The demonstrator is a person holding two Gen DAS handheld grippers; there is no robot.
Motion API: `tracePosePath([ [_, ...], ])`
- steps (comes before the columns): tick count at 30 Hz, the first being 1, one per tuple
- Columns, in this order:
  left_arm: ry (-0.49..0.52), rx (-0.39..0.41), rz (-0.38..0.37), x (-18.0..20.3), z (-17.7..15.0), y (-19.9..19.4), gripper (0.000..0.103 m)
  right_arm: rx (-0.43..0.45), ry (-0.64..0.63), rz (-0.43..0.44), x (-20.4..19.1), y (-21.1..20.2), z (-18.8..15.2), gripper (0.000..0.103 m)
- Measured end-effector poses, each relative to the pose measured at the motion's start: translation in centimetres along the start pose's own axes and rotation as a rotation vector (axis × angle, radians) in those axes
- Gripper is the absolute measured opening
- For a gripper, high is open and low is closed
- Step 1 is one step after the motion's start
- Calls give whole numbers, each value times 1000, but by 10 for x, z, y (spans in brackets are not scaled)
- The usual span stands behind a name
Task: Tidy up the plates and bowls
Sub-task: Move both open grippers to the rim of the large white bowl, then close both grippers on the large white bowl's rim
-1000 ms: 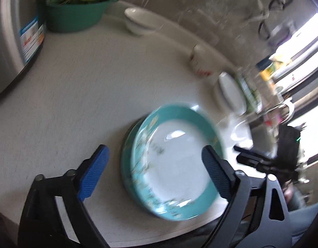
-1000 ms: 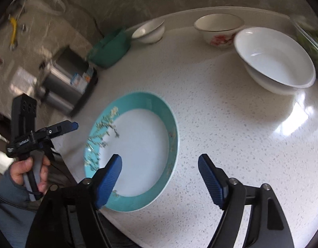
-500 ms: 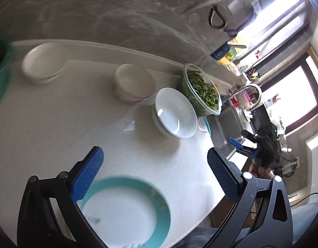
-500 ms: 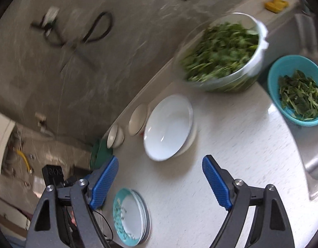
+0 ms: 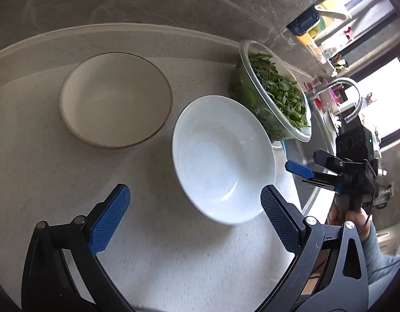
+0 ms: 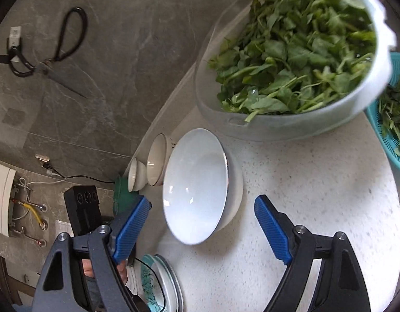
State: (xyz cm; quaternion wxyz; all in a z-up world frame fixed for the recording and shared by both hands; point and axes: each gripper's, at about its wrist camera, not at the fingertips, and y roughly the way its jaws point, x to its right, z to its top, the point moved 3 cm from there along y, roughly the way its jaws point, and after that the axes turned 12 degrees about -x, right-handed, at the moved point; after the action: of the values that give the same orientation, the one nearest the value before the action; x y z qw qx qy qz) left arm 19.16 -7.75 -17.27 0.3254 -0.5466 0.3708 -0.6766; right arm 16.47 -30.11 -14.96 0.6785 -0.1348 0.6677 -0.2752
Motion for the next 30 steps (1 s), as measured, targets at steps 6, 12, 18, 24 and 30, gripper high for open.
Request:
tracePosePath([
  [6, 6, -52, 42, -1, 13, 28, 100, -23, 48, -32, 10, 21, 13, 79],
  [12, -54, -82, 38, -14, 29, 54, 80, -54, 71, -85, 11, 38, 21, 69],
  [18, -46, -138, 26, -13, 35, 72, 44, -96, 87, -119, 11, 52, 27, 59],
  [24, -69, -158, -13, -22, 42, 78, 44, -111, 101, -137, 16, 58, 33, 54],
  [30, -76, -168, -23, -33, 45, 77, 39, -149, 94, -153, 18, 64, 33, 37],
])
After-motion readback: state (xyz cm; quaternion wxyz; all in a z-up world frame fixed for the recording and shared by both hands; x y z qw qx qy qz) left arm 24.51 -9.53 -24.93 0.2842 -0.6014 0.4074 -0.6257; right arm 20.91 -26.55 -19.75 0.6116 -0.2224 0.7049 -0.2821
